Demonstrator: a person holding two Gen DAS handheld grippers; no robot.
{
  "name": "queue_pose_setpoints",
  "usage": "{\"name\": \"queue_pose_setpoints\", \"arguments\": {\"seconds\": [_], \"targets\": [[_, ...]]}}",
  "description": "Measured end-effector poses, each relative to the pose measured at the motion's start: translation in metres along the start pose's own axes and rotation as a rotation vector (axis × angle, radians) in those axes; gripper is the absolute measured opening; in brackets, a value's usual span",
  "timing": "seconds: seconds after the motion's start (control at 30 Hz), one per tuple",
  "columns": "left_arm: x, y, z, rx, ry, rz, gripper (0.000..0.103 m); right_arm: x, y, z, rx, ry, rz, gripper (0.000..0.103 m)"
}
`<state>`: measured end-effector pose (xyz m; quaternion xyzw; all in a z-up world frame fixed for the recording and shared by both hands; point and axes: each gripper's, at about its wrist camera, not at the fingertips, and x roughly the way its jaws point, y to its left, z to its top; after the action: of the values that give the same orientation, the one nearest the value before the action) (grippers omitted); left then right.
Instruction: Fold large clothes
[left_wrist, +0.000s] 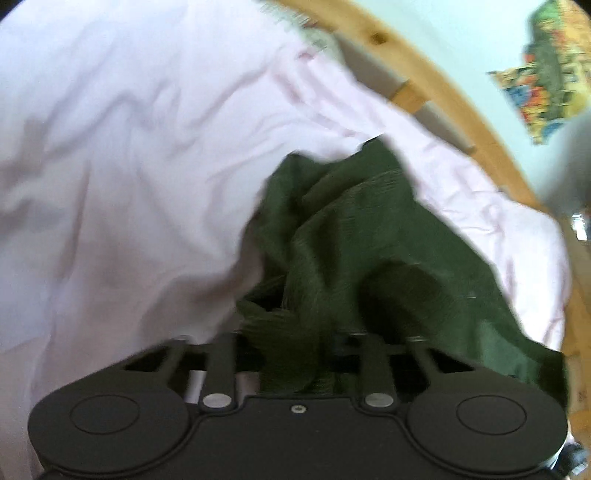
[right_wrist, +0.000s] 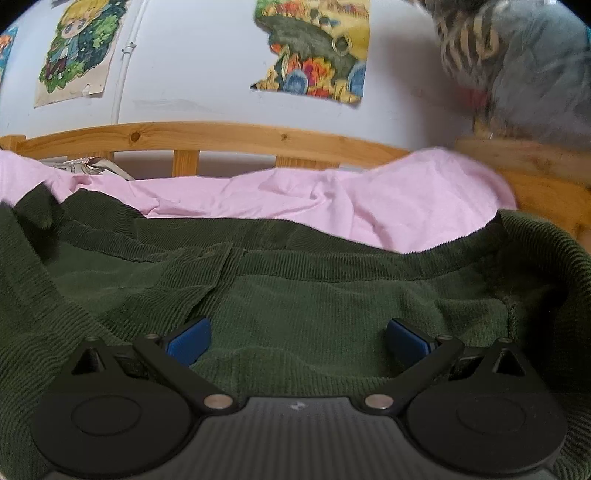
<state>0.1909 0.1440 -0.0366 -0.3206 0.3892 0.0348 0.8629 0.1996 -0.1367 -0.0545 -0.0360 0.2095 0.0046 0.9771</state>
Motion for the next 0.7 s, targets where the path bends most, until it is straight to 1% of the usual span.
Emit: {"name": "queue_pose_setpoints", "arguments": {"seconds": [0.03, 0.07, 0.1, 0.17, 0.2, 0.23, 0.3, 0.33, 0.4, 0.43, 0.47, 0.5, 0.53, 0.6, 0.67, 0.7], "targets": [[-0.009, -0.005, 0.000, 0.011, -0.035, -0.038, 0.021, 0.001, -0.005, 0.006, 0.019, 0.042, 0.024, 0.102], [-0.017, -0.013, 0.002, 0.033, -0.071, -0.081, 0.020, 0.000, -0.014, 0.016, 0.048, 0.086, 0.063, 0.099], [-0.029, -0.025, 0.004, 0.085, -0.112, -0.128, 0.019, -0.005, -0.026, 0.025, 0.094, 0.110, 0.111, 0.098], [-0.050, -0.059, 0.004, 0.231, -0.183, -0.189, 0.019, -0.023, -0.056, 0.040, 0.199, 0.090, 0.180, 0.099], [-0.062, -0.082, 0.003, 0.321, -0.208, -0.229, 0.019, -0.032, -0.071, 0.047, 0.247, 0.090, 0.214, 0.099], [-0.071, -0.105, 0.001, 0.399, -0.230, -0.255, 0.019, -0.038, -0.087, 0.053, 0.292, 0.102, 0.267, 0.099], [-0.083, -0.155, -0.010, 0.547, -0.254, -0.288, 0.019, -0.049, -0.127, 0.061, 0.429, 0.123, 0.427, 0.099], [-0.087, -0.179, -0.019, 0.622, -0.257, -0.293, 0.019, -0.054, -0.149, 0.062, 0.523, 0.122, 0.508, 0.100], [-0.087, -0.230, -0.043, 0.789, -0.247, -0.292, 0.019, -0.055, -0.183, 0.059, 0.698, 0.129, 0.627, 0.103], [-0.085, -0.247, -0.056, 0.846, -0.236, -0.297, 0.019, -0.051, -0.202, 0.053, 0.812, 0.136, 0.700, 0.103], [-0.082, -0.264, -0.070, 0.903, -0.222, -0.300, 0.019, -0.046, -0.215, 0.048, 0.891, 0.145, 0.744, 0.103], [-0.076, -0.274, -0.081, 0.945, -0.207, -0.300, 0.019, -0.039, -0.227, 0.041, 0.980, 0.152, 0.779, 0.103], [-0.071, -0.281, -0.091, 0.981, -0.194, -0.298, 0.019, -0.033, -0.234, 0.037, 1.038, 0.156, 0.803, 0.103], [-0.058, -0.288, -0.110, 1.031, -0.153, -0.292, 0.019, -0.017, -0.241, 0.036, 1.100, 0.180, 0.856, 0.103], [-0.048, -0.287, -0.122, 1.052, -0.105, -0.284, 0.019, -0.002, -0.238, 0.045, 1.097, 0.226, 0.859, 0.103], [-0.045, -0.285, -0.129, 1.064, -0.091, -0.276, 0.019, 0.004, -0.234, 0.051, 1.074, 0.251, 0.841, 0.103]]}}
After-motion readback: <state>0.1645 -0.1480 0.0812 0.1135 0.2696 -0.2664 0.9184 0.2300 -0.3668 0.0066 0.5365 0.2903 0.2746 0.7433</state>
